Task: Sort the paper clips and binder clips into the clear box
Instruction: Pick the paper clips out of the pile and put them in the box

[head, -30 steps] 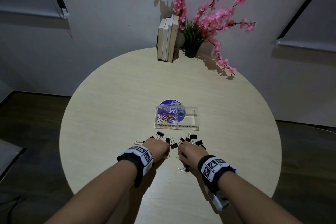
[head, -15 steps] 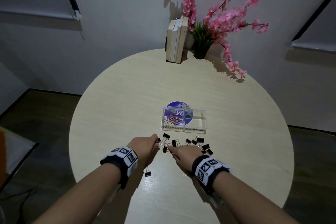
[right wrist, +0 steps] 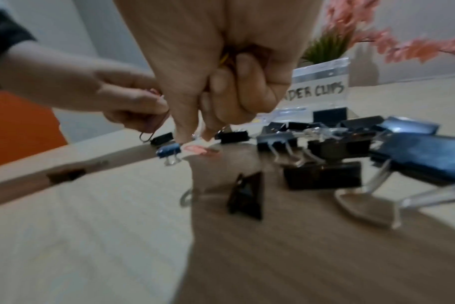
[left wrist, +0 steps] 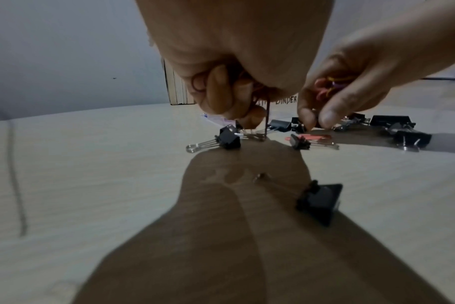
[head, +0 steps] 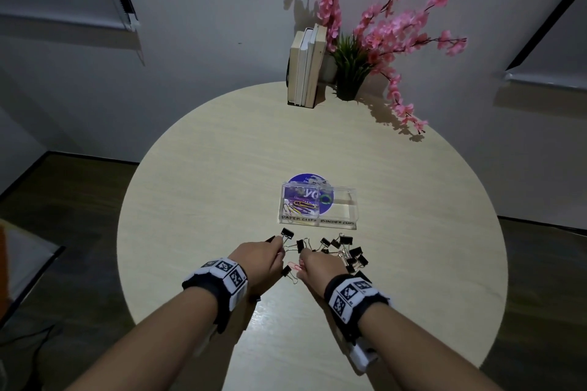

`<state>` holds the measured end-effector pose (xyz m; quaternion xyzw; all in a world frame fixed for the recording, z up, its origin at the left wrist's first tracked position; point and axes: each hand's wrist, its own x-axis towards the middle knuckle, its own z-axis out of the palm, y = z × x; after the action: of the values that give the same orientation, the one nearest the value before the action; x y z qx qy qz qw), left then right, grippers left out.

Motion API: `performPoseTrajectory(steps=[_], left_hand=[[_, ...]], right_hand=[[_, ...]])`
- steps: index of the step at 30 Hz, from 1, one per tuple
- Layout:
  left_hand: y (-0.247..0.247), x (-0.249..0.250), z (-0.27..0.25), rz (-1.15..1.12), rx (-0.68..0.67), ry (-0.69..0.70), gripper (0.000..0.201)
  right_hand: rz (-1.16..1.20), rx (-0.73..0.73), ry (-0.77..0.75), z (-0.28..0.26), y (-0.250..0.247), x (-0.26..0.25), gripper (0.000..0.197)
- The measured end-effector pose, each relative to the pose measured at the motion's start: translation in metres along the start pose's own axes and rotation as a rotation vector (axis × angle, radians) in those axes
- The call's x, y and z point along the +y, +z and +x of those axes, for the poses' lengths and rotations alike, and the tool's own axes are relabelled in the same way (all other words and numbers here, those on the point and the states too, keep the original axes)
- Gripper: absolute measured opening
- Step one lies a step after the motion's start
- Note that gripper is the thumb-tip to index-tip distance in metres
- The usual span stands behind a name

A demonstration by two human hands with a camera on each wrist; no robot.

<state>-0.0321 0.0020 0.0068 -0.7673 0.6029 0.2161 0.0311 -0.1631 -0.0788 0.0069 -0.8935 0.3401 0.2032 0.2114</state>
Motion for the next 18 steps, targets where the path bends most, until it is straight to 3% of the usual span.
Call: performPoseTrajectory(steps=[4,8,11,13,15,18], left_hand=[[-0.003,-0.003,-0.007,-0.003,-0.024,0.003,0.030],[-0.007,-0.006,-0.008,0.031,-0.004,-0.045,0.029],[-0.005,-0.011,-0.009,-0.028,0.085,-0.089,0.026],[-0.005,-0.016,-0.007,-0.052,0.112,-0.129,0.025],[-0.008,-0.021,-0.007,-0.046,0.090,-0.139,0.019],[-0.016,-0.027,-0.010,-0.068,0.036,-0.091,0.019]], right_hand=[[0.078,-0.055,0.066,0.002,-0.001,0.000,0.029],[0.129,-0.143,-0.003,-0.009,-0.017,0.010,0.022],[0.198,-0.006,-0.029,0.000,-0.047,0.020,0.010],[0.245,0.109,-0.039,0.014,-0.070,0.018,0.014],[0.278,0.177,-0.039,0.032,-0.087,0.009,0.025],[0.447,0.279,-0.052,0.056,-0.099,-0.008,0.022]])
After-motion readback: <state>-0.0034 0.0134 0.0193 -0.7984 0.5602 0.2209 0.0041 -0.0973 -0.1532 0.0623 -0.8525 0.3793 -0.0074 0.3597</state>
